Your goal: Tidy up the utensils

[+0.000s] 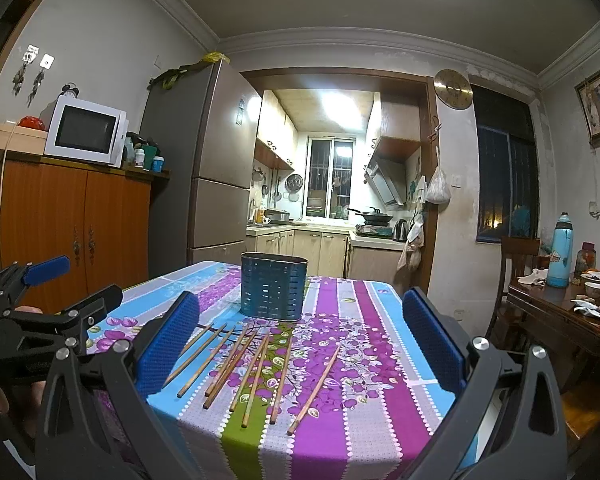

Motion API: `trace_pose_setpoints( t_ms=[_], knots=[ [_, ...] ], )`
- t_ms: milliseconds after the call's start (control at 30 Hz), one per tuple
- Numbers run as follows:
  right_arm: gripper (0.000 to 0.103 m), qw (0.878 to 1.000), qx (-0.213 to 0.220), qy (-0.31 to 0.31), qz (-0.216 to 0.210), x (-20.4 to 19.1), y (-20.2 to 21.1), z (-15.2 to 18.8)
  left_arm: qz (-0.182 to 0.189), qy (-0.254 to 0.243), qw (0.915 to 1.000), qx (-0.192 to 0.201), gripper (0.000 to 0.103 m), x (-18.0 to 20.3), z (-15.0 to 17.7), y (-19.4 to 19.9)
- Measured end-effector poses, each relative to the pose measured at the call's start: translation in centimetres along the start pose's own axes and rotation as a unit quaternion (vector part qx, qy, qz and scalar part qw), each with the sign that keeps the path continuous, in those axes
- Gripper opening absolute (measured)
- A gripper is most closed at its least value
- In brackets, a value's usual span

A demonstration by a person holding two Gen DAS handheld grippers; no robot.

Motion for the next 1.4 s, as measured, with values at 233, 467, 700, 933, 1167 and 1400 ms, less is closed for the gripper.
trace_pose_setpoints(
  t_ms=[233,467,700,933,1167,1400],
  knots=[
    [0.098,1.000,-0.001,0.001,-0.002,-0.2,-0.1,0.1,0.000,-0.003,1.0000,-0.004,0.100,0.1,0.1,-0.1],
    [0.098,1.000,0.000,0.003,-0.001,-0.3,-0.1,0.1,0.001,-0.002,1.0000,-0.008,0.100,0.1,0.2,-0.5],
    [0.098,1.000,-0.002,0.003,-0.002,-0.3,-0.2,0.2,0.004,-0.001,0.9999,-0.014,0.100,0.1,0.3,-0.9],
    [0.098,1.000,-0.003,0.003,-0.001,-0.3,-0.2,0.1,0.003,-0.001,0.9999,-0.013,0.100,0.1,0.3,-0.9],
    [0.098,1.000,-0.002,0.004,-0.001,-0.4,-0.3,0.1,0.003,0.000,0.9999,-0.014,0.100,0.1,0.3,-1.0],
    [0.098,1.000,-0.016,0.001,-0.007,-0.1,-0.9,0.6,-0.004,-0.009,0.9998,-0.019,0.100,-0.9,0.7,-2.0]
  ],
)
Point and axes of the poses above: each gripper's, at about its wrist camera, not at the fingertips, and y roughly against the way its jaws point, x to its right, z to its underside, the point moved 1 cm from there along -y, roughly the way its jaws point, and after that the axes turned 14 degrees about -y, right-handed, at the moved point
